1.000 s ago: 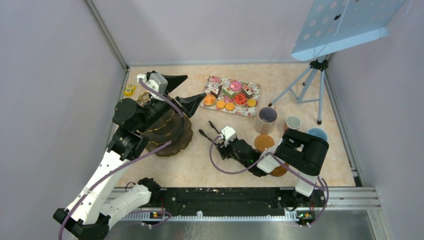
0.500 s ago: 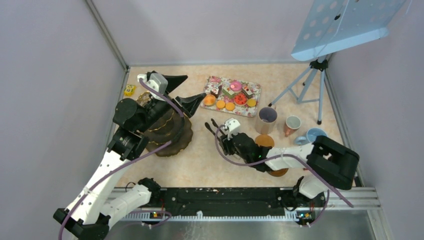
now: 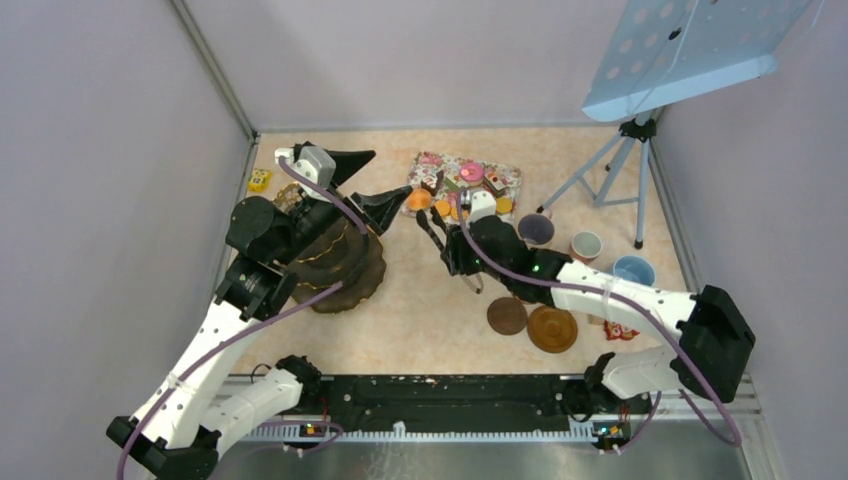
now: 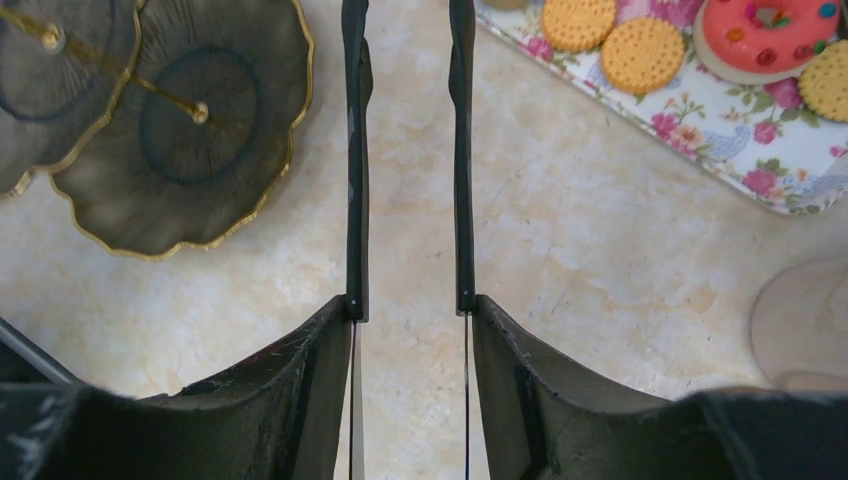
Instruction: Serve the afternoon tea
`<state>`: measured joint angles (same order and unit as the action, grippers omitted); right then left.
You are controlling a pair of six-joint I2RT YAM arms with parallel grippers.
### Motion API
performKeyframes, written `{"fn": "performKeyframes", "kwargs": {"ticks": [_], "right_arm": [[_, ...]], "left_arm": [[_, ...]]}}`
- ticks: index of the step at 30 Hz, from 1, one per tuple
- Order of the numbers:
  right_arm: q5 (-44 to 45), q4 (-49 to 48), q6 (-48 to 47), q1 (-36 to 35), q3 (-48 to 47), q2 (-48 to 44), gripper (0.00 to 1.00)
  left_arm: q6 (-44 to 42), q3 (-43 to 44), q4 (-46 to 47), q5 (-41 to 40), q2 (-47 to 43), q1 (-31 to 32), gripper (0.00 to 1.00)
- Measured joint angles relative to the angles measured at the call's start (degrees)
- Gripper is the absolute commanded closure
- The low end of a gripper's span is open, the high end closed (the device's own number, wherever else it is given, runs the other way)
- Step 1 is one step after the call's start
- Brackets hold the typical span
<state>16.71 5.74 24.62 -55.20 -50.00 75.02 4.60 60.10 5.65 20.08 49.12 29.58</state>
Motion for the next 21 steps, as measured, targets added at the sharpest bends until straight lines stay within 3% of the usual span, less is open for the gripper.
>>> {"fn": "performKeyframes", "kwargs": {"ticks": [10,21], "right_arm": [[-12.9,9.44,7.39,11.85,-14.49,8.57,0.54],[-18.36,18.23,12.96,15.87,-27.39,21.18,0.5]], "left_arm": [[0.02,-0.04,0.04,0.02,-0.72,0.02,0.01],[0.68,-0.28,0.48,0.22,-1.75,0.22,0.01]]}}
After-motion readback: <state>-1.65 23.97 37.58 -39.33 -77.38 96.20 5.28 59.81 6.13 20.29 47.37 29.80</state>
